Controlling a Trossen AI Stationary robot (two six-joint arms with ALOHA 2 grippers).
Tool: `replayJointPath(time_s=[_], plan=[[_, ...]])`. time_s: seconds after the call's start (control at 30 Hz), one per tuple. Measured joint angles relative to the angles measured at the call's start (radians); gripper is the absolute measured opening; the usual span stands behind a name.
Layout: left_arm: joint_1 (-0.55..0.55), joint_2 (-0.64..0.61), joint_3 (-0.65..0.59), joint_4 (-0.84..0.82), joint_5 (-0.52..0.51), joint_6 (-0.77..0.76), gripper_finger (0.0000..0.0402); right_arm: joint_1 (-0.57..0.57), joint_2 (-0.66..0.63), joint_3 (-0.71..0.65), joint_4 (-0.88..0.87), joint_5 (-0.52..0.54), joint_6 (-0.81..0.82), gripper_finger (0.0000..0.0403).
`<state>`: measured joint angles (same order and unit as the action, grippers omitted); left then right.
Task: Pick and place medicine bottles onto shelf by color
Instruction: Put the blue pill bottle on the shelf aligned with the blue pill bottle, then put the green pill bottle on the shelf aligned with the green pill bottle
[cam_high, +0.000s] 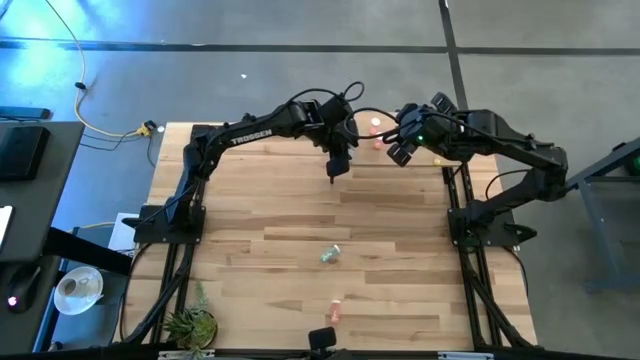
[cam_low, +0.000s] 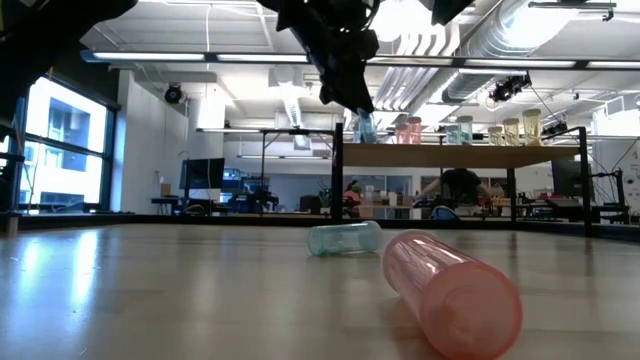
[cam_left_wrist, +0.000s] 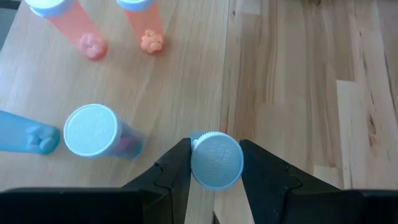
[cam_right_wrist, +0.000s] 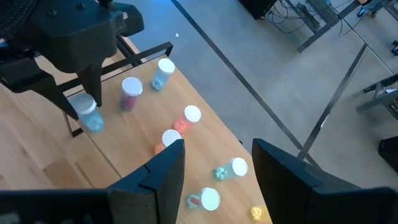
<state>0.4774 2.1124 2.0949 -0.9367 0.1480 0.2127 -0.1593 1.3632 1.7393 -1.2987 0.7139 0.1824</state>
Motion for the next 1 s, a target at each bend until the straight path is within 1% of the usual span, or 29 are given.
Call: replayJointPath(time_s=[0.2,0.43,0.77,1.0], plan=[[0.000,0.001,0.002,0.002,-0.003,0.000,0.0115,0.000,0.000,0.000,0.000,-0.034,0.000,0.0177],[-0.001,0.002,0.002,0.003,-0.003,-0.003,0.0116,0.000,0.000,0.000,-0.005,-0.036,0.000,0.0177],[-0.002,0.007,0.001,0.008,-0.026,0.000,0.0146,0.000,0.000,0.000,-0.006,-0.036,-0.004,0.0177],[-0.002,0.006,0.001,0.018,-0.034,0.000,0.0152,0.000,0.000,0.000,-0.007,-0.036,-0.004,0.0177]])
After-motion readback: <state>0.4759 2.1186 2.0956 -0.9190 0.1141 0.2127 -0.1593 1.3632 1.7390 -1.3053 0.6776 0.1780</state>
